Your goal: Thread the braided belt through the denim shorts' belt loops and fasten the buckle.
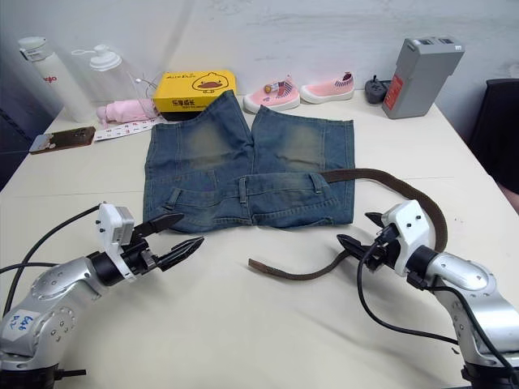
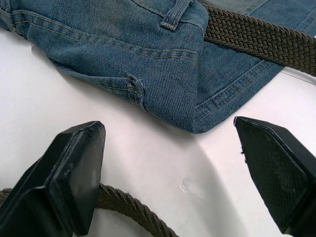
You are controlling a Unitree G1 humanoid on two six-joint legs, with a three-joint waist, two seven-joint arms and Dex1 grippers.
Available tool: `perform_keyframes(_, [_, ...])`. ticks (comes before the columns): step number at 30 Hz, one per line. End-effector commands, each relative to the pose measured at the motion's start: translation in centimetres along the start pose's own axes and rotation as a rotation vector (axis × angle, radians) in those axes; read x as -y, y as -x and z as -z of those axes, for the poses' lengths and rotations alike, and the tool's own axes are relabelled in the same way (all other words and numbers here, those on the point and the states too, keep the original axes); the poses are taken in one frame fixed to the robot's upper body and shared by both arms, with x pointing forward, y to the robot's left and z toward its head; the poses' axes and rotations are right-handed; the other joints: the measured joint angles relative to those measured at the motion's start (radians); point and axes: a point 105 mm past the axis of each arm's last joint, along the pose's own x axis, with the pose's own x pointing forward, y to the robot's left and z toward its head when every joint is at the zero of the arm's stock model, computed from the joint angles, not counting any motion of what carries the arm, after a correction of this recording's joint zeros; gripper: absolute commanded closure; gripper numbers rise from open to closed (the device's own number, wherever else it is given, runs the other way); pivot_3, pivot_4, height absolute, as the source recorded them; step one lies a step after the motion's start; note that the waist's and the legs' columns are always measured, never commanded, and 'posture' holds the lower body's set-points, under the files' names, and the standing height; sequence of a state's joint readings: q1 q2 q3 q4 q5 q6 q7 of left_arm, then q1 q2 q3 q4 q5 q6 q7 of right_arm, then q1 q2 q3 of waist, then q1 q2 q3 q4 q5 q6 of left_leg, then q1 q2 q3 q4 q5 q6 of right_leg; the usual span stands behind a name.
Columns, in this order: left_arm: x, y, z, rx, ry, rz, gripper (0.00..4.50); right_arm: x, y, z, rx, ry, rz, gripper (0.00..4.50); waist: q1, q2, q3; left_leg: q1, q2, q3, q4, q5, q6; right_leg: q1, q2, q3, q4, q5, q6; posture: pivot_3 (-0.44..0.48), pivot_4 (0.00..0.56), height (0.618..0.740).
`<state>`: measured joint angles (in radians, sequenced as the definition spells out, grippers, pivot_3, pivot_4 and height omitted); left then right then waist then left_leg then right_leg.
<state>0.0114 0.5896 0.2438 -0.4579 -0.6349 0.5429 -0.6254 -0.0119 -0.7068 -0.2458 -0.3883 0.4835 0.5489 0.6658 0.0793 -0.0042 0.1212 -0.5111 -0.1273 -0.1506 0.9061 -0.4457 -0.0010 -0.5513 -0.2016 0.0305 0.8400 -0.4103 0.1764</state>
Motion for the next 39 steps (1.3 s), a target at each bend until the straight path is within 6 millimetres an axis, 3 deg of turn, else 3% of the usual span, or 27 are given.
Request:
perform_keyframes(1, [0.3,0.1,-1.2,0.037,-0.046,0.02,0.0,0.2,0.4,-1.3,0.047,0.046,0.008,0.05,0.0,0.0,0.0,0.0,0.0,0.0,0.0,0.0,0.0,0.0,0.0,0.0,0.0,0.0,0.0,0.0,0.15,0.636])
perform_keyframes(15, [0.0,1.7,-0.5,-0.021,-0.077,0.068,0.0,-0.4,1.6,-2.0,0.057,0.071,-0.108,0.05,-0.001,0.0,0.0,0.0,0.0,0.0,0.0,0.0,0.0,0.0,0.0,0.0,0.0,0.0,0.0,0.0,0.15,0.636])
perform_keyframes(22, [0.4,2.5,-0.2,-0.051,-0.083,0.119,0.0,-0.7,1.3,-2.2,0.054,0.093,-0.146,0.05,-0.001,0.0,0.0,0.0,0.0,0.0,0.0,0.0,0.0,0.0,0.0,0.0,0.0,-0.001,-0.002,0.0,0.15,0.636])
perform_keyframes(28, [1.5,3.8,1.5,-0.168,-0.105,0.232,0.0,-5.5,1.1,-2.3,-0.051,0.131,-0.484,0.05,-0.004,0.001,0.0,0.0,0.0,0.0,0.0,0.0,0.001,0.0,-0.001,0.0,-0.001,-0.001,-0.002,0.0,0.15,0.636])
perform_keyframes(33, [1.8,3.8,1.6,-0.182,-0.111,0.267,0.0,-8.6,0.3,-2.5,-0.095,0.195,-0.678,0.05,-0.009,0.0,0.001,0.0,0.001,0.0,0.0,-0.003,0.006,0.001,0.0,-0.001,-0.001,-0.003,-0.006,0.0,0.15,0.636])
perform_keyframes(39, [2.8,3.7,1.3,-0.177,-0.123,0.287,0.0,-8.9,-1.6,1.0,-0.248,0.307,-0.661,0.05,-0.003,-0.001,0.001,0.0,0.001,0.0,0.0,-0.001,0.001,0.001,-0.001,-0.001,-0.003,-0.003,-0.006,0.0,0.15,0.636])
